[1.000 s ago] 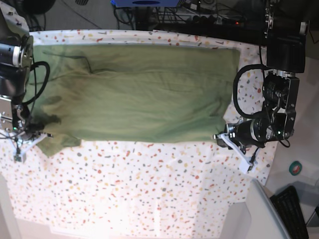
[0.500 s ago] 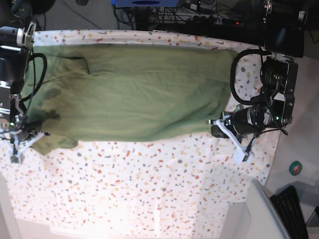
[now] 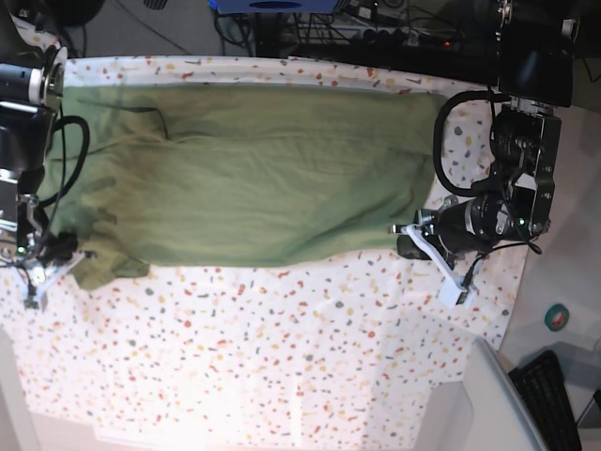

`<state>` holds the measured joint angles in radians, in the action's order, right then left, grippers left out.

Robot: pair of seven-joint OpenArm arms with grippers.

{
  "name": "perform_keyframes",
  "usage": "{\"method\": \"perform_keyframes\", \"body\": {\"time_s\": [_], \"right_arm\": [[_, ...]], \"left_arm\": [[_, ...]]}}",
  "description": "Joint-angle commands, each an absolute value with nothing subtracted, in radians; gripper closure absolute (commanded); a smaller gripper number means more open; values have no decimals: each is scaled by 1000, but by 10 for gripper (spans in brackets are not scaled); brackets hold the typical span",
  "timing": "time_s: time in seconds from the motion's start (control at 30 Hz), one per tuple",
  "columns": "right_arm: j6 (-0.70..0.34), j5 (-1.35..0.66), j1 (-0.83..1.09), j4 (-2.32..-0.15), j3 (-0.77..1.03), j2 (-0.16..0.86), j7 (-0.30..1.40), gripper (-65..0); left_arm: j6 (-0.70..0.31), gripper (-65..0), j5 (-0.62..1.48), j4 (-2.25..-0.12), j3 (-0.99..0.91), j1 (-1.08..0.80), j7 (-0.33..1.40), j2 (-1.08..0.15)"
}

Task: Layout the t-shirt on the table in an organized manner, then fold the t-shirt properly
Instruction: 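Fold the grasped edge further over the shirt with both grippers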

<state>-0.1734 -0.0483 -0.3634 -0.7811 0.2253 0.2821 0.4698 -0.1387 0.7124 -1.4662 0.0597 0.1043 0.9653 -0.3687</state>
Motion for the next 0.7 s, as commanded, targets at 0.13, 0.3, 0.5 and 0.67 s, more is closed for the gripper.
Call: {"method": "perform_keyframes", "body": {"time_s": [0.13,0.3,0.5,0.67], "right_arm": [[-171,-51,-476,-845,231,300,561,-215],[-171,-51,-602,-687,228,285,584,-329],[-171,-51,-704,-306,228,286,328,-353],[-171,-51,-687,-255,228,282,242,-353]], "left_arm": [[-143,0,727,-1484,53,130,952,-381],[-143,0,727,-1478,53,128,952,-390],[-143,0,727,-1484,53,125,952,-401],[-143,0,727,-1484,53,120,952,-412]]}}
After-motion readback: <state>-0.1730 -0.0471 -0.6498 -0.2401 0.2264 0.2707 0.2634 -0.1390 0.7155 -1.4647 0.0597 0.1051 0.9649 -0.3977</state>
